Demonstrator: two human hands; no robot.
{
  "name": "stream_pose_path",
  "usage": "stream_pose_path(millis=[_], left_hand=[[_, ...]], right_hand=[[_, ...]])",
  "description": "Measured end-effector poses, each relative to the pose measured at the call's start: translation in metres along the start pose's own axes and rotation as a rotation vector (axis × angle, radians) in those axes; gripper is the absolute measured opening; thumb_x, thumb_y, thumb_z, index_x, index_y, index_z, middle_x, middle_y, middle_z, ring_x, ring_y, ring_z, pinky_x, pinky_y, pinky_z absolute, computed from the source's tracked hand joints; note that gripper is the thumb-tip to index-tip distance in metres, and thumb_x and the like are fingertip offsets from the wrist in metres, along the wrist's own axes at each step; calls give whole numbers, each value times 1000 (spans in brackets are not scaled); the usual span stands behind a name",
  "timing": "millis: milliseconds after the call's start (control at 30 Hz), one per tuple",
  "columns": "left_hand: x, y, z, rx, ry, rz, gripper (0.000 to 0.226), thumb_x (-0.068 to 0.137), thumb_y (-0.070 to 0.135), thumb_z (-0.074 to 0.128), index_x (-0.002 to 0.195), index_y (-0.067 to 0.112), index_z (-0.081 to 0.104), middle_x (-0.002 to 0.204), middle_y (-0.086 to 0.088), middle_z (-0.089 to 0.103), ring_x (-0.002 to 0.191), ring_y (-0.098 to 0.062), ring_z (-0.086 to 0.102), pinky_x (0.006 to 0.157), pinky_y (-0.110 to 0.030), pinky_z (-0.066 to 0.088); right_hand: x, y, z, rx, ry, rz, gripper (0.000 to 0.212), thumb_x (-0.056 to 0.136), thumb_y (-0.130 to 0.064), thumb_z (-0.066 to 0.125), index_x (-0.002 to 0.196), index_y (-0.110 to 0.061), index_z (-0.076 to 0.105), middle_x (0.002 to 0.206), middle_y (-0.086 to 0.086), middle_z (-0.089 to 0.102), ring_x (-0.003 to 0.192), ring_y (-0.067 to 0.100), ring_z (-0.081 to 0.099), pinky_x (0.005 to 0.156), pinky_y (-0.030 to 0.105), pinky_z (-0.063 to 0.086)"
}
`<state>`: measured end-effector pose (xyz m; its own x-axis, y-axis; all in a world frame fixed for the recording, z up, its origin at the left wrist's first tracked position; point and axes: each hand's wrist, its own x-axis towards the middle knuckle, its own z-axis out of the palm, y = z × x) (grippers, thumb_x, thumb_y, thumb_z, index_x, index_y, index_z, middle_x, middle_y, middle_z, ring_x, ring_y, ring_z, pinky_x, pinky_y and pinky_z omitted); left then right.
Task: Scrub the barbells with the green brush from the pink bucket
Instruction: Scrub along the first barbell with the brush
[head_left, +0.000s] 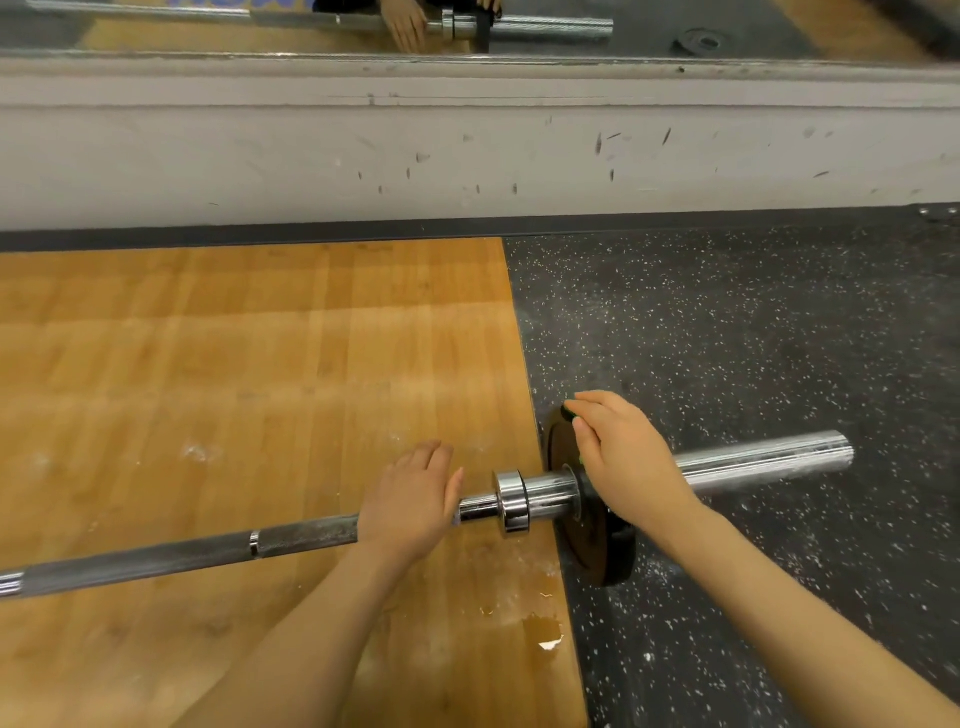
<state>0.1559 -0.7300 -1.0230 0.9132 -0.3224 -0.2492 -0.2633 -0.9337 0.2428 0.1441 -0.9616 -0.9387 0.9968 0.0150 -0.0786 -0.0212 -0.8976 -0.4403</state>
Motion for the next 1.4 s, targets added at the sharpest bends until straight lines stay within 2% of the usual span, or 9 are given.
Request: stream_pose_path(millis=[267,433,567,667,833,933,1000,1200,1400], left_hand=[[-17,7,4,1,-11,-4,82,85,52,-6,139,15,44,144,-5,45,128,-22,45,99,-36,39],[-19,9,2,8,-24,-5,83,84,51,-9,142,16,40,148,-5,40,134,-22,40,103,-35,35],[-14,6,4,9,-19,-13,61,98,47,8,143,17,37,150,-4,36,137,-21,34,106,-35,32],[-12,5,2,9,-1,-5,78,88,51,-3,140,15,42,147,-6,41,135,-24,37,103,-37,35],[-8,4,2,-2,-13,-3,80,86,51,-3,140,13,43,148,-11,41,138,-27,34,106,-40,33],[-8,3,3,10,-24,-25,69,94,47,4,143,14,37,151,-10,35,141,-26,29,111,-39,28],[-8,4,5,11,-32,-38,59,99,44,11,146,16,33,154,-8,30,143,-24,23,113,-38,24],[-13,6,4,-13,-36,-45,68,94,49,5,145,15,35,154,-8,31,143,-24,24,112,-39,26],[-24,10,7,-22,-93,-62,53,102,42,20,149,17,25,158,-4,21,146,-19,16,115,-36,22]], right_hand=[[-44,1,-2,-3,17,-54,37,100,-18,46,134,-7,54,137,4,51,129,19,42,108,24,24],[-19,4,-6,28,-73,-36,37,102,-19,40,136,-8,53,139,4,50,129,18,42,104,15,21],[9,4,-10,118,-170,63,36,103,-18,36,134,-11,54,136,4,52,123,16,48,94,14,28],[11,3,-14,110,-190,78,37,104,-20,35,135,-12,53,137,4,51,125,16,46,93,14,27],[-14,1,-20,-75,-164,-68,41,104,-23,35,142,-11,46,145,1,43,131,18,39,106,20,25],[-9,3,-21,-71,-202,-76,41,104,-22,34,142,-10,45,146,1,42,132,18,38,106,18,23],[4,4,-19,-19,-238,-48,40,105,-21,33,140,-9,47,143,5,45,129,19,42,103,17,25],[39,8,-19,239,-360,189,38,104,-18,33,127,-1,59,129,7,60,120,23,53,93,26,37],[34,27,-21,377,-252,270,35,104,-19,37,129,-11,60,133,1,58,119,12,50,99,25,35]])
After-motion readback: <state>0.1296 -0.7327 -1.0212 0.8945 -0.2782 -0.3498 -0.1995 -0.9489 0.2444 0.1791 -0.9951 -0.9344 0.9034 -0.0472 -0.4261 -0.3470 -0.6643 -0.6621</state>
